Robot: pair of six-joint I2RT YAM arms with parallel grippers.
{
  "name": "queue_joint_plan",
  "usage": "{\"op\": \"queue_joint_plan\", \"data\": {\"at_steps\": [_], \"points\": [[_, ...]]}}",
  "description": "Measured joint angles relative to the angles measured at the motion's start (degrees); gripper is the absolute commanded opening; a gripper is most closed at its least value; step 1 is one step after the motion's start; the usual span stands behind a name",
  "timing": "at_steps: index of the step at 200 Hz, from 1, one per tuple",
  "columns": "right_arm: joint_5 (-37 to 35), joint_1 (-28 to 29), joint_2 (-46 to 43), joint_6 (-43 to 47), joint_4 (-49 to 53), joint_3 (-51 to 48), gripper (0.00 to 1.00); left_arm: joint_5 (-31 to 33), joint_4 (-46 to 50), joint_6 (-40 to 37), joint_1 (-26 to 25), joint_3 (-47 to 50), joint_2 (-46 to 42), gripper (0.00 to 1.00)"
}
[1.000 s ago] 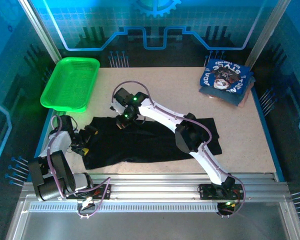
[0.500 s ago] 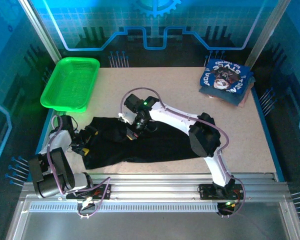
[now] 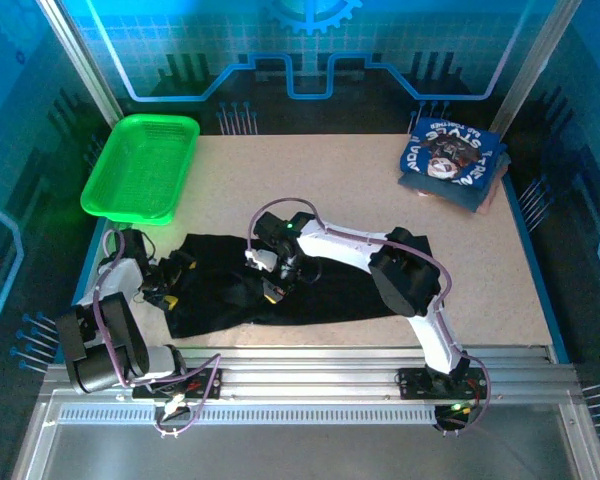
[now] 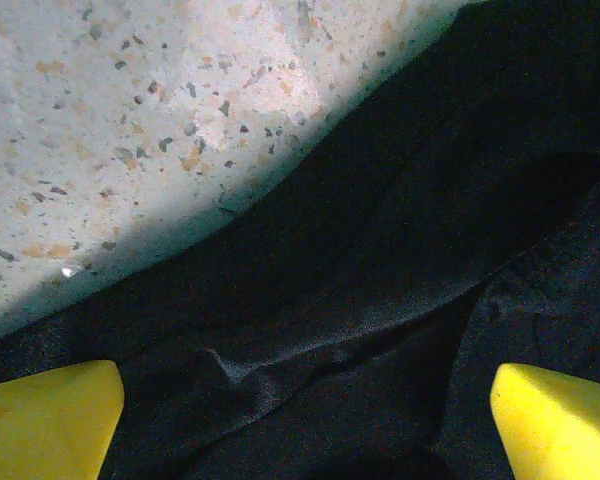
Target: Fold and stack the t-shirts
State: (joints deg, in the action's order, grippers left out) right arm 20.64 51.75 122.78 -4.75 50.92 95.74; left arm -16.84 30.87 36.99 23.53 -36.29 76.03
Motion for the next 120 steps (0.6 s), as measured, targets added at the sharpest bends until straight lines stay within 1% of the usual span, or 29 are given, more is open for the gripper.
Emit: {"op": "queue_joint_plan", "data": {"at_steps": [27,39,73,102,111,120], "points": [[-0.66,-0.07,-0.33,-1.84,-0.74,-0.44,0.00,-0.81,2.38,-0.07,-0.20,-1.16,-3.28,0.96],[-0.70,-0.26,-0.44,-2.75,-1.14,-0.44,0.00,-1.25,3.82,-0.07,-1.11,-2.58,-5.68,0.96],[-0.72,-1.05,-0.48,-4.20,-1.36,-0.13,0.00,-2.49,7.45,0.28,-7.61,-4.83,-12.24,0.93],[-0.66,-1.57,-0.48,-5.11,-1.66,1.16,0.00,-3.54,11.56,2.80,-11.74,-2.36,-18.05,0.88],[-0.63,-1.75,-0.48,-5.35,-1.70,1.29,0.00,-3.72,12.83,3.89,-12.79,-0.94,-19.85,0.85],[-0.63,-1.95,-0.48,-5.42,-1.70,1.29,0.00,-3.85,13.99,4.68,-13.94,0.52,-21.16,0.79]]}}
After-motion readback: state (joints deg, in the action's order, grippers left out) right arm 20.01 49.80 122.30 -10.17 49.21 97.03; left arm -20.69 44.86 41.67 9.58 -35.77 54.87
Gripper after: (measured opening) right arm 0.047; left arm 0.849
